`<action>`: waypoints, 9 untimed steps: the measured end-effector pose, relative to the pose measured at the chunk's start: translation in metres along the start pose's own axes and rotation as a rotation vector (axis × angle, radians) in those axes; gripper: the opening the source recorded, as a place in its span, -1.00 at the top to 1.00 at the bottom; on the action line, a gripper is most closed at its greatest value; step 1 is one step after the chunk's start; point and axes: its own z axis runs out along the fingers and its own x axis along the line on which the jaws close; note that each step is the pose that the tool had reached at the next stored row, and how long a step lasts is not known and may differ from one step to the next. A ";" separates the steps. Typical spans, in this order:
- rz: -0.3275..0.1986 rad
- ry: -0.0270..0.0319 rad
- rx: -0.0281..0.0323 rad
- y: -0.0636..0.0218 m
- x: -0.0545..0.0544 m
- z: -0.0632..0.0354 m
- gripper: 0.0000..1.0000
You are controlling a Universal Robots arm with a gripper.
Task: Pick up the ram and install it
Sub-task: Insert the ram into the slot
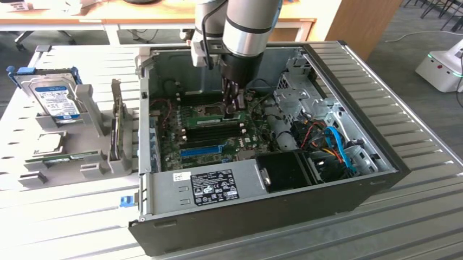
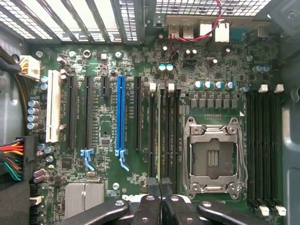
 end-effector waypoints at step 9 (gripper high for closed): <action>0.000 0.0000 0.0000 0.0000 0.004 -0.0001 0.76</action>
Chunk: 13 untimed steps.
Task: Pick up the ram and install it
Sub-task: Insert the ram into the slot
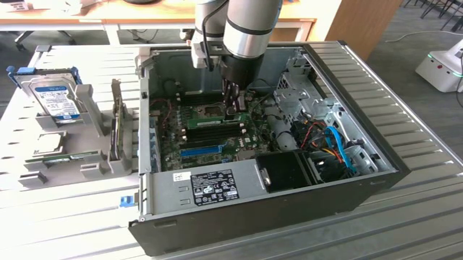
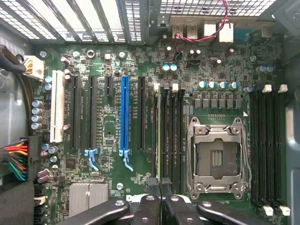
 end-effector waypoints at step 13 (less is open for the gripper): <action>0.000 -0.0022 0.0009 -0.0008 0.000 0.0144 0.76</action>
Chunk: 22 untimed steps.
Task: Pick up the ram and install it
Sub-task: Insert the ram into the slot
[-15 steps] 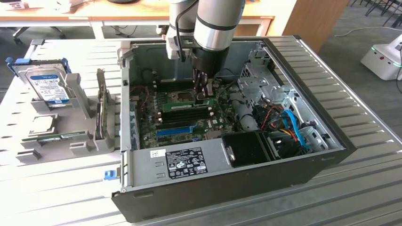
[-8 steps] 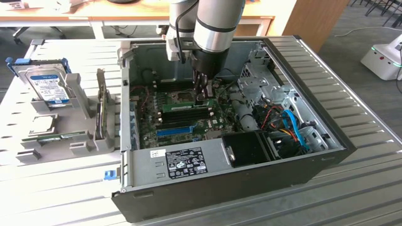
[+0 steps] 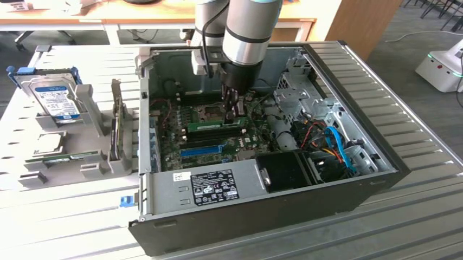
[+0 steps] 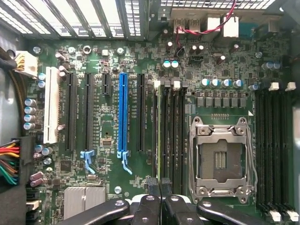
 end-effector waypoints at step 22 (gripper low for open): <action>0.001 -0.0059 0.0036 0.0005 0.000 0.0069 0.76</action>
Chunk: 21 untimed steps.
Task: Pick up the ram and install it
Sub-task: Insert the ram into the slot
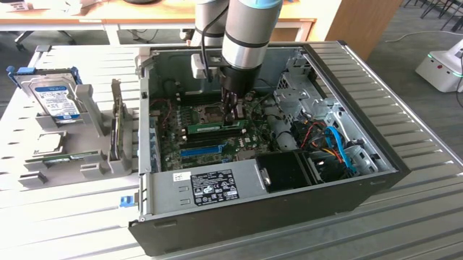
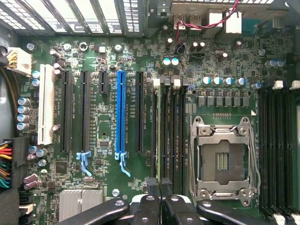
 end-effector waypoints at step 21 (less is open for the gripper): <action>0.002 -0.0006 0.0027 0.0025 0.000 0.0047 0.76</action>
